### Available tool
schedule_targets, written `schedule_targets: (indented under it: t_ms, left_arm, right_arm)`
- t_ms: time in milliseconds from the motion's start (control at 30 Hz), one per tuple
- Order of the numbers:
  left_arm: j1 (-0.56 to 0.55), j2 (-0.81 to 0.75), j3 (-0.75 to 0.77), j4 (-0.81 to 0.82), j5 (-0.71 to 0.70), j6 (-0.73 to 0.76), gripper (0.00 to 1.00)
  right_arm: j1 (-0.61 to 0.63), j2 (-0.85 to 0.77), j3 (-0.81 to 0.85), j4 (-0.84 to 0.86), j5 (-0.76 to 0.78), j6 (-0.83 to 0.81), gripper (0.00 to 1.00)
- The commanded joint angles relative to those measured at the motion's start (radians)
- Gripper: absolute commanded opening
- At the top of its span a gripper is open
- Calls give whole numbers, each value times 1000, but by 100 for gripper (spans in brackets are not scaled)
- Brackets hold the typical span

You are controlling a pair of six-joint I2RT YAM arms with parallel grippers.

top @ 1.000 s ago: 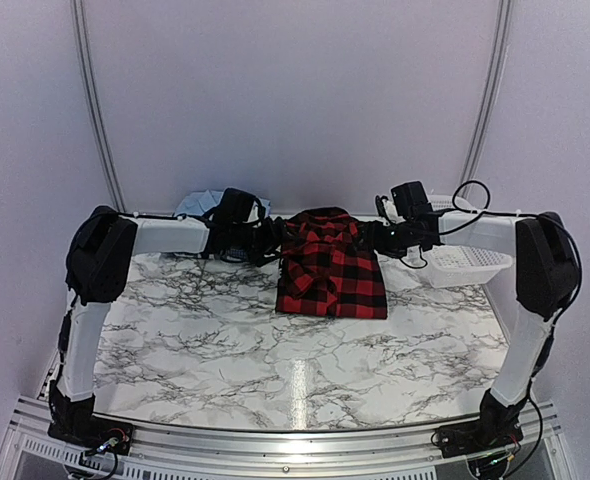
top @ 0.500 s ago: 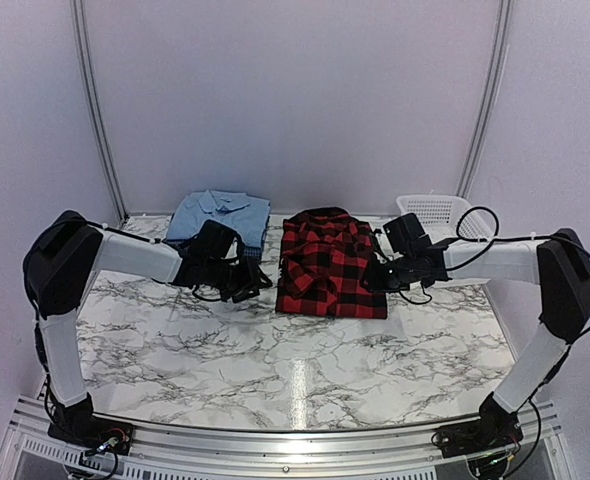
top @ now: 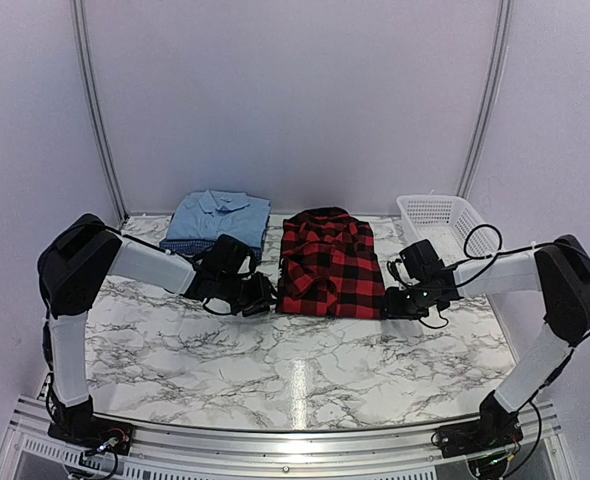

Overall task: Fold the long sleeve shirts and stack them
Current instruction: Fold the rectangle-folded shirt at the center of the board, then move the 2/3-rectangle-folded shirt to the center of the board.

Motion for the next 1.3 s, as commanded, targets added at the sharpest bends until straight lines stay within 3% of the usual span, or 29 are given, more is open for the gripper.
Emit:
schedule_targets:
  t_ms: [0, 233, 433, 500, 733, 1000, 1267]
  left_arm:
    - [-16, 27, 22, 9, -7, 11, 41]
    - [-43, 60, 69, -50, -30, -1, 35]
    - [-49, 86, 88, -69, -55, -22, 21]
    - [-54, 86, 94, -73, -57, -22, 18]
    - [-62, 69, 108, -124, -54, -3, 7]
    - [-127, -11, -3, -159, -50, -27, 4]
    - [-222, -159, -199, -160, -81, -82, 4]
  right_arm:
    - [-12, -35, -28, 73, -88, 26, 40]
    - [-11, -44, -72, 106, -113, 56, 40]
    - [-8, -29, -74, 120, -122, 65, 37]
    - [-3, -22, -72, 122, -128, 67, 32]
    - [1, -4, -42, 75, -119, 66, 0]
    - [58, -67, -77, -43, -128, 84, 0]
    - [167, -290, -254, -104, -106, 215, 0]
